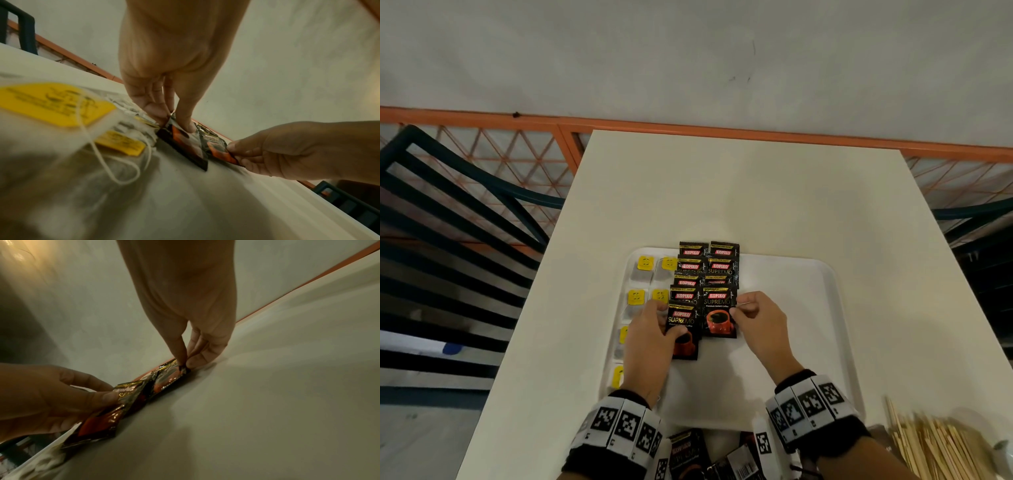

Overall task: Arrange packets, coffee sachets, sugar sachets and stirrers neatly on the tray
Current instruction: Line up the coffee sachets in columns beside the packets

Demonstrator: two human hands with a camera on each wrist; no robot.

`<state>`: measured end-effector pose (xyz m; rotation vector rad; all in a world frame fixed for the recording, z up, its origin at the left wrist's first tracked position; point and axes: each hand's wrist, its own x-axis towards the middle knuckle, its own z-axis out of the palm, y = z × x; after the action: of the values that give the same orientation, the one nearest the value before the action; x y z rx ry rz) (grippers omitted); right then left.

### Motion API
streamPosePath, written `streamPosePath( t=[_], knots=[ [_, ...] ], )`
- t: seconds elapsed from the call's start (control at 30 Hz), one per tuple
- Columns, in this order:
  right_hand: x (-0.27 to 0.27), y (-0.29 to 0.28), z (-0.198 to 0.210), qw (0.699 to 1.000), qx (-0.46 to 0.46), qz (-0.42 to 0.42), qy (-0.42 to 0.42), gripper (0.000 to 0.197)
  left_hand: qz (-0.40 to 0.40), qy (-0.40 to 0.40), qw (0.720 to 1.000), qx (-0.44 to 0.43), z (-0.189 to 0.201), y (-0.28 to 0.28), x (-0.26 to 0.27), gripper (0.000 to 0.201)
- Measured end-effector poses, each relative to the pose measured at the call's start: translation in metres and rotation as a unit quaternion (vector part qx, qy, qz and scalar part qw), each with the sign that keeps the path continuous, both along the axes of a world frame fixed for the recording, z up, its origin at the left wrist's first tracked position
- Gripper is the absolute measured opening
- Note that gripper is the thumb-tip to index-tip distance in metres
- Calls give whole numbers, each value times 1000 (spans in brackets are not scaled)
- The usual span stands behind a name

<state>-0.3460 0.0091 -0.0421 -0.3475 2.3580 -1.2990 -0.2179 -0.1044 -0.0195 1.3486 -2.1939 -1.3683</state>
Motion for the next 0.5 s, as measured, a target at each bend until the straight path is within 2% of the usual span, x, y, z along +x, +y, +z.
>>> streamPosePath(
  t=[0.17,0.3,0.43,0.5],
  knots=[
    [1,1,2,1000,14,4,18,17,-8,-11,1000,-7,-3,-1,1,37],
    [2,6,9,1000,14,13,23,14,-15,-18,999,-35,-2,1,5,32],
    [6,22,24,998,18,53,41,12,-42,-23,995,-85,11,7,16,22],
    [10,37,35,993,22,100,58,9,-68,-24,992,-106,18,13,29,17]
  ],
)
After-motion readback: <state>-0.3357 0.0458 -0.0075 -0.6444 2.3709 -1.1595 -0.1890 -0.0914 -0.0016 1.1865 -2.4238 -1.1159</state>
